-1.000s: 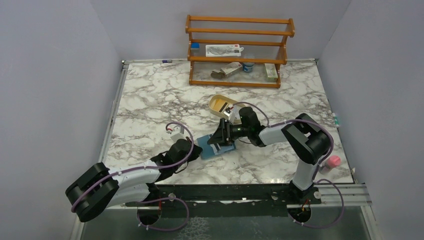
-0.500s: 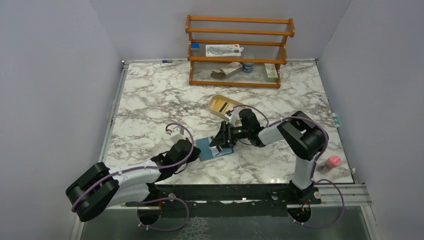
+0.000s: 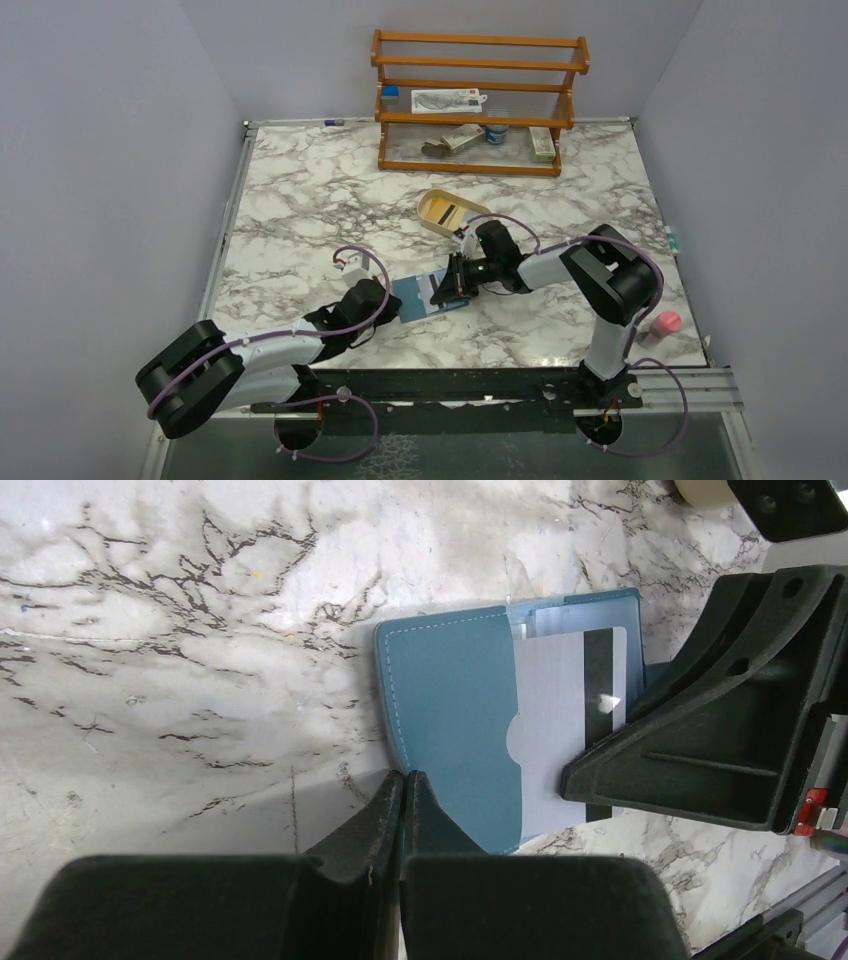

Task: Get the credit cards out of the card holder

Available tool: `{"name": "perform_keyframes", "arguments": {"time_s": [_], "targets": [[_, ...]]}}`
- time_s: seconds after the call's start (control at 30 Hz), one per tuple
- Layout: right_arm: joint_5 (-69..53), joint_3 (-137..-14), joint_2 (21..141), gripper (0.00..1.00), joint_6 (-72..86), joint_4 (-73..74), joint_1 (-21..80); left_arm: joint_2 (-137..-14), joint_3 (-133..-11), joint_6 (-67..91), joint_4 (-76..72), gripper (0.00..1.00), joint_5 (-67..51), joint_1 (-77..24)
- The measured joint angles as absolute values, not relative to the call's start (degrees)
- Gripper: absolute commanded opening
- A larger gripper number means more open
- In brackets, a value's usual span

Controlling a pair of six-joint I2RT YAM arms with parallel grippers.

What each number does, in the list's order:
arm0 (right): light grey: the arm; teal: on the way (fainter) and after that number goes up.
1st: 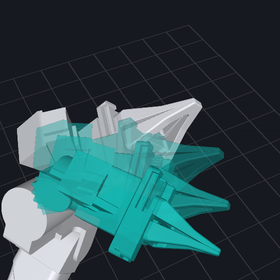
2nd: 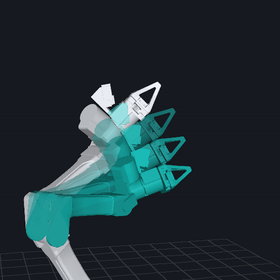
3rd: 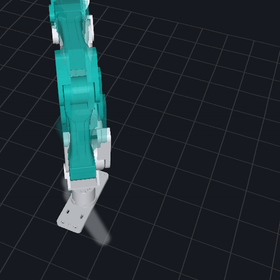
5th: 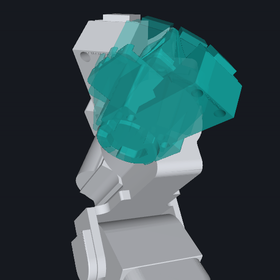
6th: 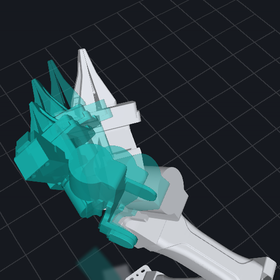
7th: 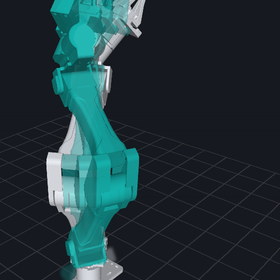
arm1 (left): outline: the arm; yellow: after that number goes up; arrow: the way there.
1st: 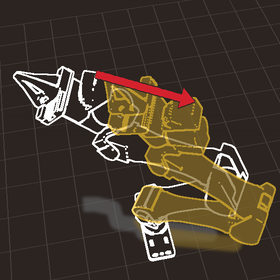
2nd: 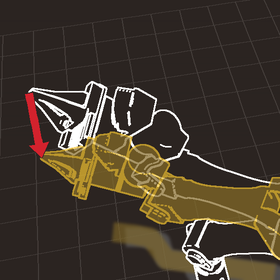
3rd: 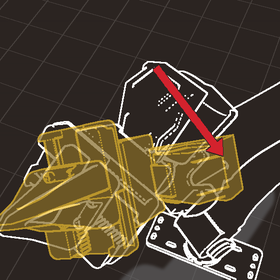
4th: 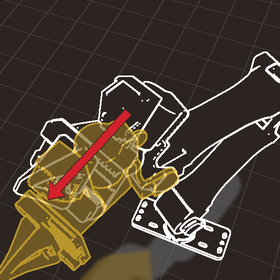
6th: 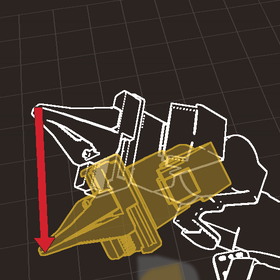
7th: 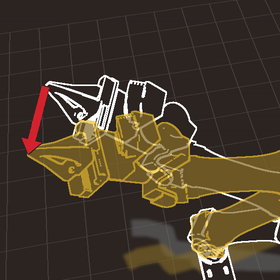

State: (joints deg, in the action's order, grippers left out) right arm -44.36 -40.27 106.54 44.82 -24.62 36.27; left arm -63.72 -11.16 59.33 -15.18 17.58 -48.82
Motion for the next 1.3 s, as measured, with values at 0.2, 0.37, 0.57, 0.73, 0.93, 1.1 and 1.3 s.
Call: {"name": "perform_keyframes", "arguments": {"time_s": [0.2,0.37,0.57,0.73,0.93,1.1,1.3], "targets": [[-40.58,-41.23,102.26,0.01,40.07,-15.57,36.05,-64.31,-11.25,59.27,-15.90,0.00,17.58,-48.82],[-35.44,-42.94,96.40,0.01,36.14,-6.11,34.98,-64.29,-11.25,59.07,-15.99,0.00,17.58,-48.82],[-28.56,-48.66,88.38,0.01,34.39,0.10,32.97,-64.12,-11.25,58.85,-15.97,0.00,17.58,-48.82],[-24.01,-52.23,86.65,0.01,39.59,-2.00,30.61,-62.41,-11.22,58.63,-15.29,0.00,17.58,-48.82],[-20.51,-56.80,92.75,0.01,48.80,-2.55,27.51,-59.86,-11.18,58.65,-14.02,0.00,17.56,-48.82],[-18.17,-57.82,96.14,0.01,52.95,-2.26,25.85,-57.32,-10.33,58.67,-13.23,0.00,17.56,-48.80],[-16.51,-57.71,96.42,0.01,55.07,-1.63,23.66,-54.63,-8.80,58.72,-11.86,0.00,17.56,-48.80]]}}
